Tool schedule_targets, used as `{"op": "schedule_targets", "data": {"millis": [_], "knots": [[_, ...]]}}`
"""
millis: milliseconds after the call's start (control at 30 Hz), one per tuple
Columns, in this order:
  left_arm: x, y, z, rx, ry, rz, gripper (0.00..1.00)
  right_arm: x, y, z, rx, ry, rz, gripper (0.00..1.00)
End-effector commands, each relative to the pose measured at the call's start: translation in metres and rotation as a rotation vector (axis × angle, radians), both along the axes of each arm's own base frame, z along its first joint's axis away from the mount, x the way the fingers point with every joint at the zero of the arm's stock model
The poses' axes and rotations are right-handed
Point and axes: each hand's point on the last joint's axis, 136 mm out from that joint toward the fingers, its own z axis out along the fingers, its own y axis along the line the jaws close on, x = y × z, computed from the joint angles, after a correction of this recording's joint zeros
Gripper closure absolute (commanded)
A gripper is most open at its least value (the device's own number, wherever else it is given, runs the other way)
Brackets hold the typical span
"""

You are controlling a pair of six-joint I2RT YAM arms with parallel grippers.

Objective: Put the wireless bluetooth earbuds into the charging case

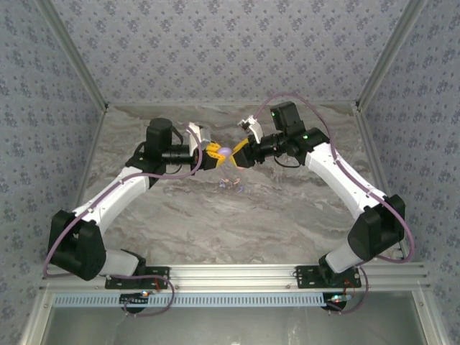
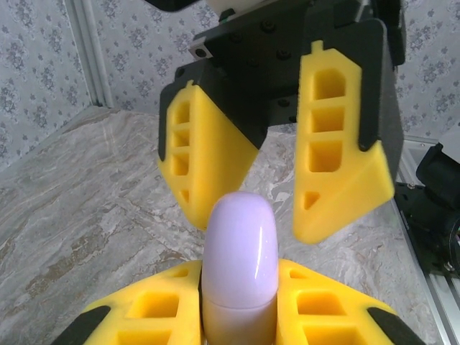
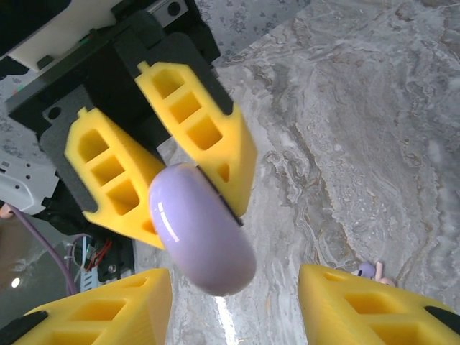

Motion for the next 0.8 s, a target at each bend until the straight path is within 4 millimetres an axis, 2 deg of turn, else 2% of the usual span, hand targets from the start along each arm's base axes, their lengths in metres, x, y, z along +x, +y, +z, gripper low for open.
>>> {"op": "schedule_targets", "data": {"millis": [0, 433, 767], "knots": [[-0.011, -0.006, 0.019, -0.021, -0.058, -0.064, 1.0, 0.003, -0.001, 0.015, -0.006, -0.052, -0.02, 0.48], [-0.021, -0.011, 0.012, -0.005, -0.021, -0.127, 1.0, 0.03, -0.012, 0.012, -0.037, -0.072, -0.159, 0.49], [-0.029, -0.012, 0.012, -0.001, -0.009, -0.169, 1.0, 0.033, -0.015, 0.012, -0.031, -0.065, -0.18, 0.49]]}}
